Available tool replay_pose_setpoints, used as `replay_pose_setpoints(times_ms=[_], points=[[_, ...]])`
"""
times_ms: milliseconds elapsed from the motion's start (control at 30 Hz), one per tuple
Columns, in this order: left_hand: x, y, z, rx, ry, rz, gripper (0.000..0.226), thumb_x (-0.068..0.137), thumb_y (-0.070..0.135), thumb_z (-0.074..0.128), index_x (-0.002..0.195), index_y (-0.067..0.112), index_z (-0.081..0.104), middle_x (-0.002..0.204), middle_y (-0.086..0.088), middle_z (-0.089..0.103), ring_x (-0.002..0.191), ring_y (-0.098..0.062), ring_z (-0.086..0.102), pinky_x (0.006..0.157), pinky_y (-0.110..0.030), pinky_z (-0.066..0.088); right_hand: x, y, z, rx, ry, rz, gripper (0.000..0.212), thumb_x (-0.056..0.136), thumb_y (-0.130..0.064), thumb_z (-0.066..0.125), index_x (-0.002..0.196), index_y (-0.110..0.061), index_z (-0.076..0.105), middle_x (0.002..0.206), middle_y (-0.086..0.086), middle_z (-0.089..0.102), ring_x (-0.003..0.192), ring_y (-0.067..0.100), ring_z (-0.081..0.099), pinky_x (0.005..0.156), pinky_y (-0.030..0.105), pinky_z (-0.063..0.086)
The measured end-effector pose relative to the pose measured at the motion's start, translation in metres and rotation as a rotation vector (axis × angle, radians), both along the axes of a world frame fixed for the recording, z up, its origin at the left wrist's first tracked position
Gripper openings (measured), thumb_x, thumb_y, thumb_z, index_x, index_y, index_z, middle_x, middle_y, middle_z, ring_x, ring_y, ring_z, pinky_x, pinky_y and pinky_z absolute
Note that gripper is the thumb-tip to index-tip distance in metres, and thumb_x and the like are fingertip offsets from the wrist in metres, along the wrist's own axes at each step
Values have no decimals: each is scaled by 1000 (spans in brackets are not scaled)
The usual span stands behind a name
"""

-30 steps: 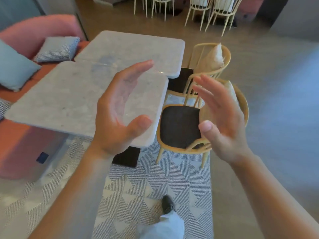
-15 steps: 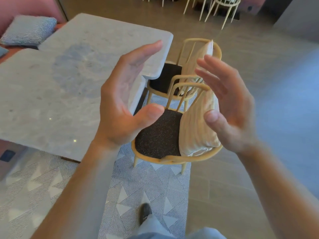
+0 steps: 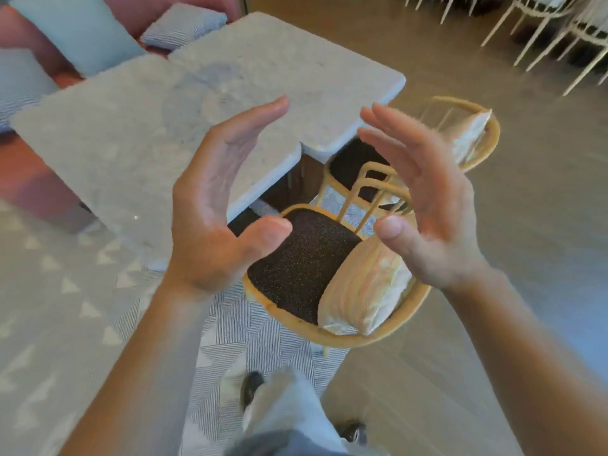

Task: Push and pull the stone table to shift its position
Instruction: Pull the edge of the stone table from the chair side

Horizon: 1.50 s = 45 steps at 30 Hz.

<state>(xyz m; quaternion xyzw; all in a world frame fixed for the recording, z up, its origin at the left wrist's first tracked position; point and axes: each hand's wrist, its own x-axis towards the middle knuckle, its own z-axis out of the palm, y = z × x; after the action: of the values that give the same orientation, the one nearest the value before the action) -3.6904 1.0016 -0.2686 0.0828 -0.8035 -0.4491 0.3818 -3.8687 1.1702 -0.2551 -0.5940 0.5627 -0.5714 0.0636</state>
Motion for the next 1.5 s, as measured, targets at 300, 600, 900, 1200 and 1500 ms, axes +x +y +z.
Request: replay_pose_setpoints(times_ms=[300, 600, 900, 1200, 1500], points=[[-27, 23, -1, 39, 168, 171, 81, 91, 77, 63, 148, 21, 49, 156, -5, 54, 154, -26, 48, 125, -39, 37, -64, -50, -18, -11, -8, 283, 89, 95, -68, 61, 152, -2, 41, 155, 18, 50, 147, 32, 50, 118, 61, 42], [-94, 0, -26, 103, 173, 296, 81, 92, 78, 60, 148, 22, 47, 157, -7, 55, 154, -26, 49, 124, -40, 38, -132, -100, -34, 78, -36, 408, 87, 97, -63, 61, 151, 2, 41, 155, 21, 49, 147, 31, 50, 119, 57, 43], [-143, -25, -59, 174, 178, 513, 79, 95, 72, 62, 146, 13, 49, 153, -12, 56, 151, -31, 51, 123, -45, 39, -182, -176, -72, 97, -100, 622, 80, 99, -59, 62, 151, -1, 42, 153, 19, 50, 145, 33, 52, 119, 55, 43], [-218, -41, -84, 176, 195, 828, 81, 93, 73, 63, 145, 12, 49, 150, -14, 58, 148, -34, 54, 123, -52, 41, -247, -258, -101, 130, -160, 876, 82, 96, -66, 61, 149, -5, 44, 151, 14, 54, 141, 30, 57, 118, 55, 44], [-249, -64, -132, 247, 265, 947, 75, 96, 69, 64, 143, 12, 51, 149, -16, 58, 147, -30, 55, 120, -46, 43, -251, -301, -146, 191, -215, 915, 85, 93, -72, 58, 145, -6, 44, 148, 20, 55, 137, 32, 60, 117, 47, 47]])
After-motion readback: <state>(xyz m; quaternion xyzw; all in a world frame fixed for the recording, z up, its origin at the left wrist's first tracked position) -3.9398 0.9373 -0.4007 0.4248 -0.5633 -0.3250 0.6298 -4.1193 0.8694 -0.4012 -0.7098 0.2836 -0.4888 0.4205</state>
